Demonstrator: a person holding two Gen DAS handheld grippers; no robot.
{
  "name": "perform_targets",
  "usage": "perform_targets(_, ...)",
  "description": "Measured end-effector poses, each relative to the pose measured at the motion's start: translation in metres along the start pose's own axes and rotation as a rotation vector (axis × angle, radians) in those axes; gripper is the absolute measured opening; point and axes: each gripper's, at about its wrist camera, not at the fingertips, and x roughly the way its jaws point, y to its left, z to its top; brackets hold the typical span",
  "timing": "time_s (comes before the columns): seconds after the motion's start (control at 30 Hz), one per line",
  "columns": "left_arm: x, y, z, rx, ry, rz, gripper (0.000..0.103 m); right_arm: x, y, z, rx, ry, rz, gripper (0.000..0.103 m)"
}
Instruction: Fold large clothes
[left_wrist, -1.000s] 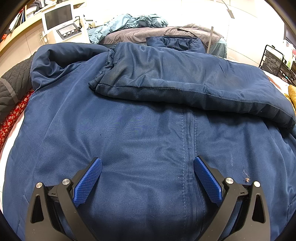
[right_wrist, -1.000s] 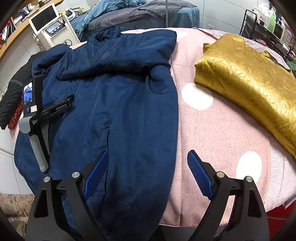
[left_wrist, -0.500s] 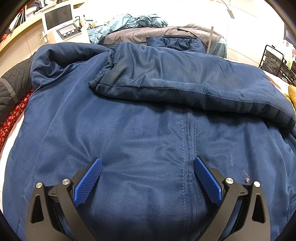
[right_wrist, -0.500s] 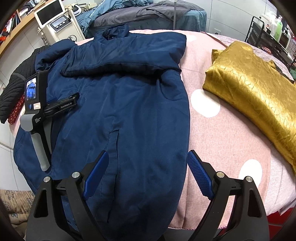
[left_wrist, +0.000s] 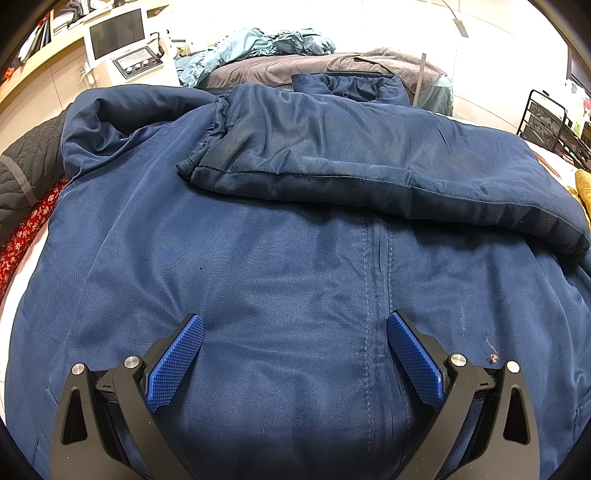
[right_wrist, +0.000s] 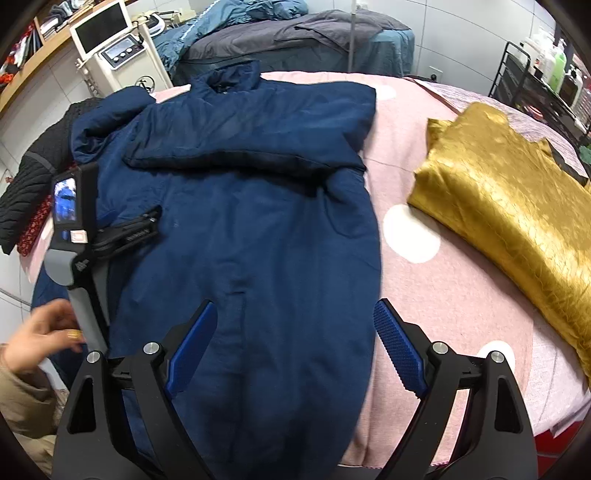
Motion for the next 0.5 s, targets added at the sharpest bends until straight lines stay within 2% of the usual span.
perform_targets(0.1, 0.001, 0.0, 0.001, 0.0, -0.004, 0.001, 0.098, -0.015, 0.005, 0.007, -0.008, -0.037, 0.011, 0.086)
perform_targets(0.17, 0.0, 0.0, 0.0, 0.0, -0.004, 0.001, 0.098, -0.022, 0.005, 0.011, -0.01, -0.053, 0.002, 0.092)
perform_targets(0.23, 0.001, -0.001, 0.0, 0.001, -0.002, 0.005, 0.098, -0.024, 0.004, 0.012, 0.0, -0.063, 0.001, 0.092)
perform_targets(0.33, 0.0, -0.005, 0.001, 0.02, 0.001, 0.026, 0.098, -0.019, 0.002, 0.01, 0.011, -0.04, 0.005, 0.092)
perform_targets(0.4, -0.001, -0.004, 0.002, 0.034, 0.014, 0.016, 0.098, -0.02, 0.004, 0.009, 0.004, -0.027, 0.013, 0.092)
perform_targets(0.5, -0.003, 0.0, 0.006, 0.065, 0.046, -0.013, 0.098, -0.041, 0.004, 0.015, 0.001, -0.077, 0.045, 0.092)
